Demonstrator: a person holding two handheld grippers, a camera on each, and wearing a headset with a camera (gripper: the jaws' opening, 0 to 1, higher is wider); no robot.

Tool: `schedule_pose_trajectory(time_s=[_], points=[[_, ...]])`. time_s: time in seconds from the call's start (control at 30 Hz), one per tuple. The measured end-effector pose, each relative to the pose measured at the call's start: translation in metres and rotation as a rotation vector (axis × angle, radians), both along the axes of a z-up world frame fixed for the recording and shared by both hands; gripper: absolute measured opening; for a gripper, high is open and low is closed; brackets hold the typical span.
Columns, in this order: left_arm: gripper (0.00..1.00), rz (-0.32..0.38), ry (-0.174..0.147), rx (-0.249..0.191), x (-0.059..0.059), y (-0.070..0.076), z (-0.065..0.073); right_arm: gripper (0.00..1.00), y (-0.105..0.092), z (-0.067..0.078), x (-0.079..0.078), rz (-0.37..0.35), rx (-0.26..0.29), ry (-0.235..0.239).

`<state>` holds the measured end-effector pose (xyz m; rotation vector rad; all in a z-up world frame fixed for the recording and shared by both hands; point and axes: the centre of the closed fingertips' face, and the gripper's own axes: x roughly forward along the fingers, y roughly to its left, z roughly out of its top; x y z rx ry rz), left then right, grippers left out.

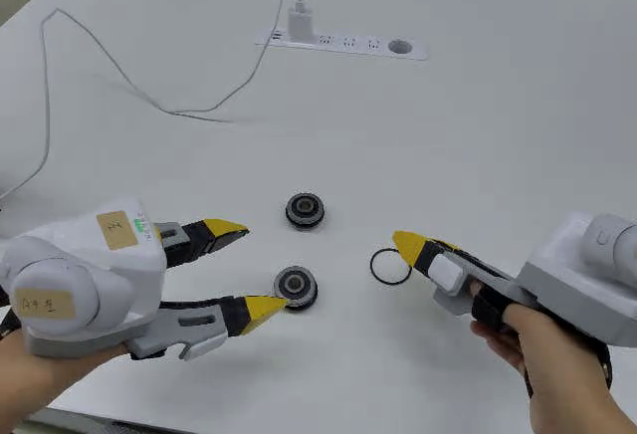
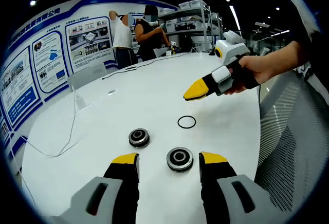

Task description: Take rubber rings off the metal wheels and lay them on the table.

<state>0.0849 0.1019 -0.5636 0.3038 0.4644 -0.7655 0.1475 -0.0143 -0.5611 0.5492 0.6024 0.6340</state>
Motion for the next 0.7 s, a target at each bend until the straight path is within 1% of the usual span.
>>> schedule_pose_trajectory(time_s=[0.03, 0.07, 0.17, 0.3, 0.47, 0.57, 0.63, 0.7], points=[[0.48, -0.004, -0.001, 0.009, 0.001, -0.001, -0.001, 0.22, 0.001, 0.001, 0.000, 0.008, 0.003, -0.004], [0.47, -0.014, -0.005, 0.026, 0.003, -0.001, -0.003, 0.23, 0.003, 0.002, -0.001, 0.022, 0.010, -0.010], [0.43, -0.027, -0.003, 0.033, 0.008, -0.004, -0.006, 0.25, 0.007, 0.006, -0.004, 0.067, 0.011, -0.040], [0.36, -0.050, 0.005, 0.046, 0.014, -0.006, -0.013, 0.29, 0.014, 0.011, -0.007, 0.100, 0.033, -0.070], [0.34, -0.078, 0.028, 0.054, 0.016, -0.010, -0.022, 0.32, 0.022, 0.010, -0.013, 0.126, 0.052, -0.060], [0.32, -0.088, 0.039, 0.055, 0.014, -0.012, -0.026, 0.31, 0.027, 0.006, -0.017, 0.143, 0.059, -0.046], [0.31, -0.098, 0.047, 0.057, 0.013, -0.013, -0.029, 0.31, 0.028, 0.003, -0.019, 0.149, 0.051, -0.040], [0.30, -0.104, 0.050, 0.060, 0.012, -0.014, -0.031, 0.31, 0.029, 0.001, -0.021, 0.151, 0.055, -0.031]])
